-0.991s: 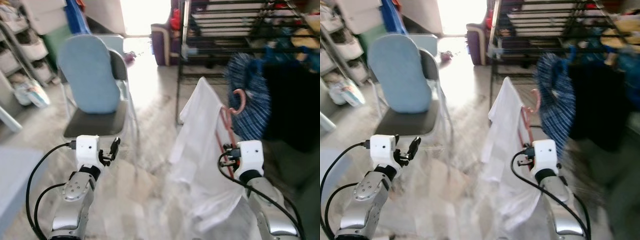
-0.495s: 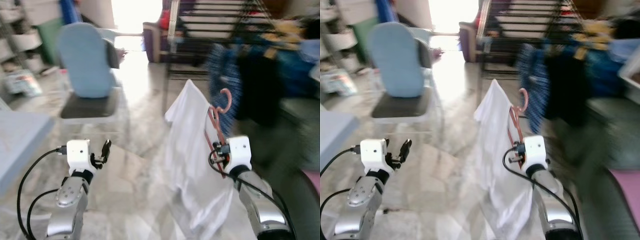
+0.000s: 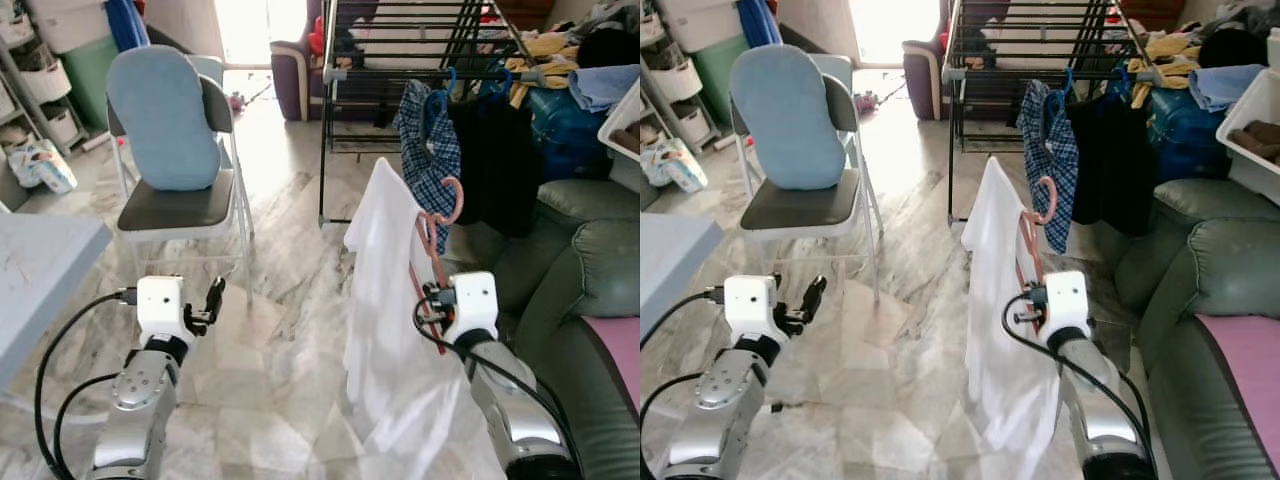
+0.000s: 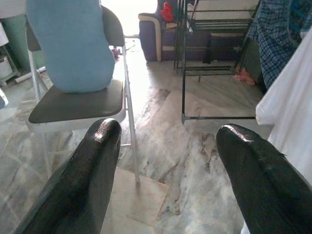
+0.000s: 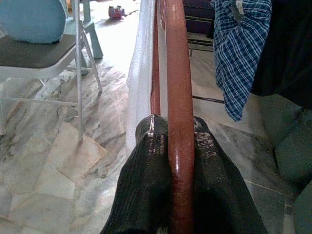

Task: Hang hanger

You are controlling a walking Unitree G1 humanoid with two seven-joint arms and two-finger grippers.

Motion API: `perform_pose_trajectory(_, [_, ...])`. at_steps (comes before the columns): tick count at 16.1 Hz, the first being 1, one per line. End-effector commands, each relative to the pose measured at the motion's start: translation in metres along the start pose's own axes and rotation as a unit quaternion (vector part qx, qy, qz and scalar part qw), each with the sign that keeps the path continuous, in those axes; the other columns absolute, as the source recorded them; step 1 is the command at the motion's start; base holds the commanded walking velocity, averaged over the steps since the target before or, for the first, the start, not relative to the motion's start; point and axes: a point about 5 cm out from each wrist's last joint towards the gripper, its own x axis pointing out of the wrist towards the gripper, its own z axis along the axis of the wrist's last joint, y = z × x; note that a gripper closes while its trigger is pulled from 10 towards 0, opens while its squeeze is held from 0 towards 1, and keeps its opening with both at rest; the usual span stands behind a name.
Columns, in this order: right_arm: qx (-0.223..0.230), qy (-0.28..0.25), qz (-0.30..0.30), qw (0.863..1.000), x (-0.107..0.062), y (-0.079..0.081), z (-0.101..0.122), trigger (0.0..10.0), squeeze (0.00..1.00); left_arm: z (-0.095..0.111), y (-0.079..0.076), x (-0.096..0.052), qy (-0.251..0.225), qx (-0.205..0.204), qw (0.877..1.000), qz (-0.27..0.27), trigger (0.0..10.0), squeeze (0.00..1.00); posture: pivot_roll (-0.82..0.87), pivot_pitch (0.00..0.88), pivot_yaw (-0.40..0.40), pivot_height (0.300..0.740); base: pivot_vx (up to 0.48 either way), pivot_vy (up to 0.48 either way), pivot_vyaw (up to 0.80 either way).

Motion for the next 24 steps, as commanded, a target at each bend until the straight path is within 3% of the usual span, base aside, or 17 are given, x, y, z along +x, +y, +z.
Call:
perform_pose_trajectory(1, [-0.006,-0.046,-0.006,0.999,0.005,0.0,0.019,10.0,0.0,0.004,0.002,0.002,-0.006,0.01,1.0,0.001,10.0,0.0,-0.13,0.0,0.03,0.731,0.0,0.0,0.0])
perform_pose_trajectory(6, [0.002,-0.051,-0.026,0.998,0.003,-0.005,0.018,10.0,0.0,0.01,0.001,0.01,-0.015,0.025,1.0,-0.008,10.0,0.0,-0.14,0.0,0.058,0.731,0.0,0.0,0.0])
perform_pose_trajectory(13, [-0.009,-0.045,-0.021,0.999,-0.004,-0.006,0.014,10.0,0.0,0.007,0.0,0.007,-0.009,0.023,1.0,-0.01,10.0,0.0,-0.14,0.0,0.053,0.731,0.0,0.0,0.0])
perform_pose_trajectory(16, [-0.01,-0.045,-0.021,0.999,-0.004,-0.007,0.015,10.0,0.0,0.006,-0.002,0.005,-0.008,0.019,1.0,-0.01,10.0,0.0,-0.15,0.0,0.045,0.731,0.0,0.0,0.74])
perform_pose_trajectory(24, [-0.008,-0.036,-0.02,0.999,-0.009,-0.009,0.012,10.0,0.0,0.003,0.0,0.002,0.0,0.014,1.0,-0.008,10.0,0.0,-0.15,0.0,0.042,0.731,-0.331,0.0,0.12])
